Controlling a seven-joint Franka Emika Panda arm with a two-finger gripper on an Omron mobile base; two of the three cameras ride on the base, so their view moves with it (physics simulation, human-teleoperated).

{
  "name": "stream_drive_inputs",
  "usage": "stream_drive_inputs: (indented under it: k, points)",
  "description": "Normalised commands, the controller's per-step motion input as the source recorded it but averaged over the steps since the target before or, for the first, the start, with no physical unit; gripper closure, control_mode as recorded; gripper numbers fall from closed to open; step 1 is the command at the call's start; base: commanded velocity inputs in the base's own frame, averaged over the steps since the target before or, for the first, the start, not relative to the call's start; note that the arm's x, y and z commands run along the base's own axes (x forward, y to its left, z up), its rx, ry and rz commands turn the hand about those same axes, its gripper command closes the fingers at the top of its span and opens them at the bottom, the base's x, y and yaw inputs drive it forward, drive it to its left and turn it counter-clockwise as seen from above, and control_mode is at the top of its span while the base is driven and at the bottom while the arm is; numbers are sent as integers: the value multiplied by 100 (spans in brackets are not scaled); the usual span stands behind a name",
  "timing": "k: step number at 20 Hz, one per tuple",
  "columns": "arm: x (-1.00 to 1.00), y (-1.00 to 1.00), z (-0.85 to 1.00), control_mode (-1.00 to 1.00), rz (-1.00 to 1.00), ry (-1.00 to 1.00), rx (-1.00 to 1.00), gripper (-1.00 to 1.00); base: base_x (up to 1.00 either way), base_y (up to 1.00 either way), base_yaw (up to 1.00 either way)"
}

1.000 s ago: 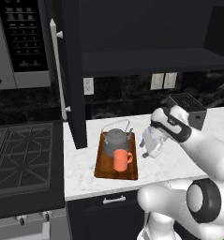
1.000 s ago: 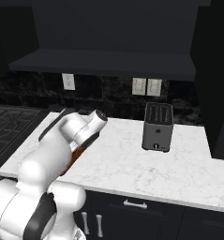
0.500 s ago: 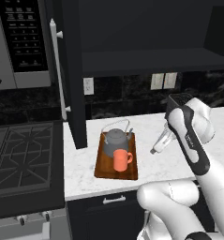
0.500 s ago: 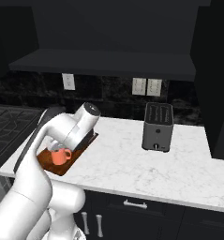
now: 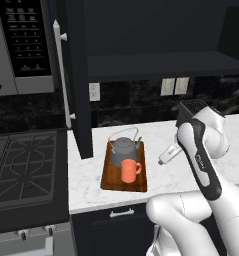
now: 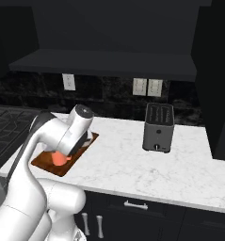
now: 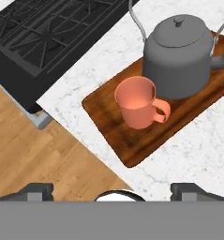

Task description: Pick the kettle from the counter and place it on the tray. Then pick the mug from the cabinet and place it on the tray. Then close the cabinet doors.

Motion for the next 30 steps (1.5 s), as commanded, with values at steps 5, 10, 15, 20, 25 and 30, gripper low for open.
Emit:
stream_drive_inputs:
  k: [5,10,15,20,25,30]
  points:
    - [-24,-50,43,-100,-51,11,0,-100,0,0,0]
    - [-18,-81,38,-100,-39,2,0,-100,0,0,0]
    - [-11,-69,38,-100,-33,0,0,-100,0,0,0]
    - [-7,-48,21,-100,-28,0,0,-100,0,0,0]
    - [-16,-42,8,-100,-22,-3,0,-100,0,0,0]
    - [-13,-46,0,-100,-18,-8,1,-100,0,0,0]
